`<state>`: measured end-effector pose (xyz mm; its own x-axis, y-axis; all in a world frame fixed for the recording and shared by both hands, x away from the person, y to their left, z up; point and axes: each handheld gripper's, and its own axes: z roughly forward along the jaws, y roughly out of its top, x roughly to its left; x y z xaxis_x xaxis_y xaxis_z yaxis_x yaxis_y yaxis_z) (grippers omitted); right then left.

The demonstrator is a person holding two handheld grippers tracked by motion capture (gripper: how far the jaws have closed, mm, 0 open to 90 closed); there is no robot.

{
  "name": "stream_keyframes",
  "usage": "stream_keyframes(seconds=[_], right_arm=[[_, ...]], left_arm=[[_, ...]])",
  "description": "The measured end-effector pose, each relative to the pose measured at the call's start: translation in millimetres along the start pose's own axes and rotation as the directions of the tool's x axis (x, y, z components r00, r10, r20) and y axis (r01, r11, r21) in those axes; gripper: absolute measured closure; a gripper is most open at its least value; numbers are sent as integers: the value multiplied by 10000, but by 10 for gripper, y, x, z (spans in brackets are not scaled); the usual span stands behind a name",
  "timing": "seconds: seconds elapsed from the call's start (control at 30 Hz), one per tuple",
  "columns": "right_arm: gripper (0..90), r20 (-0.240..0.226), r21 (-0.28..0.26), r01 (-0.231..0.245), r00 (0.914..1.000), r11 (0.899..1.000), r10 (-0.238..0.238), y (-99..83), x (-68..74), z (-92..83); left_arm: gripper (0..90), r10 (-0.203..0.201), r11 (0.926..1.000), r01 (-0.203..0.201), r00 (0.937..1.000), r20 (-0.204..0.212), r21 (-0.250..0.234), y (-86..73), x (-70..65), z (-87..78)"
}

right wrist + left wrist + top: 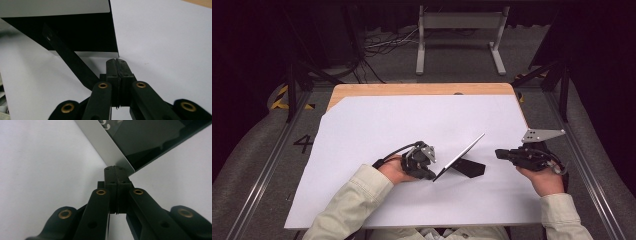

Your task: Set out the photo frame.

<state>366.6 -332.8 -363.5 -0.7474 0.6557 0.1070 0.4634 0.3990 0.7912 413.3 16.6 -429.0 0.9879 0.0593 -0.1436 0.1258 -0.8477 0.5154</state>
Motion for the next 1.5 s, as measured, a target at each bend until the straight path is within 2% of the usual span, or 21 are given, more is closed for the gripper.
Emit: stream_keyframes(seconds=[0.43, 0.77, 0.97, 1.2, 1.5], right_arm=[[893, -78, -77, -31, 10000, 10000, 30, -1, -10, -17], [896, -91, -66, -104, 9999, 9999, 104, 0, -18, -27], [898, -104, -56, -206, 9997, 9998, 206, 3, -25, -45], [898, -47, -84, -243, 9997, 9997, 243, 4, -31, -67], [898, 15, -110, -271, 9996, 9996, 271, -11, -32, -97]], left_arm=[[900, 463, 9979, -479, 9982, 372, 440, 112, -160, 64], [900, 850, 9946, -882, 9947, 583, 554, 229, -288, 143], [900, 900, 9944, -933, 9939, 642, 496, 274, -338, 185], [900, 1170, 9922, -1197, 9905, 721, 354, 345, -392, 250], [900, 1231, 9920, -1247, 9894, 773, 168, 427, -438, 310]])
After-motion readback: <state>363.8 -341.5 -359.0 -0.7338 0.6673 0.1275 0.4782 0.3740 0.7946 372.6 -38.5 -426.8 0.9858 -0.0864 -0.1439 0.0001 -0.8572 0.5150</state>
